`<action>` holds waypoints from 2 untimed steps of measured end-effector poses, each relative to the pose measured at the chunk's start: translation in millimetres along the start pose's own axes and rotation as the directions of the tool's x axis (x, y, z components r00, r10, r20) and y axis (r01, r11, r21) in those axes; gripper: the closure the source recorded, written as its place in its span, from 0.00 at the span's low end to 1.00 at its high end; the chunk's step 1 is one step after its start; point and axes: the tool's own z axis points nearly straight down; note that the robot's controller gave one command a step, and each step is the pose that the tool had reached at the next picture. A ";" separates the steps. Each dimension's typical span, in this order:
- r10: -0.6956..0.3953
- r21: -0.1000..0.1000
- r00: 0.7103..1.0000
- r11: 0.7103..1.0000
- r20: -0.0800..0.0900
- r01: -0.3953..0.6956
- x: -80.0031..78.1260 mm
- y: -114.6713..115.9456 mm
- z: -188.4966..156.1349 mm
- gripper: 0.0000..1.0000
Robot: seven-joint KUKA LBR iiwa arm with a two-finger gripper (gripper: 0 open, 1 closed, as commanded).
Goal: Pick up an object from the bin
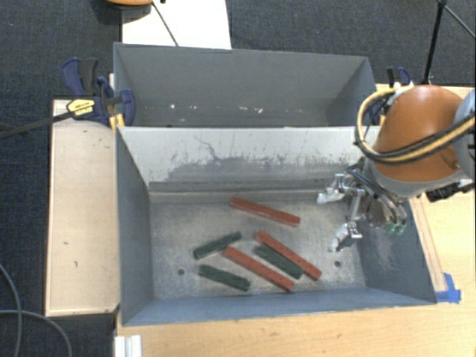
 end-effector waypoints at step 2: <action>0.050 0.000 0.999 0.999 0.006 -0.050 7.6 7.2 54.6 0.00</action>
Offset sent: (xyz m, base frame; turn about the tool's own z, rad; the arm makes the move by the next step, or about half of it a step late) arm -0.0172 0.0140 -0.1048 0.0821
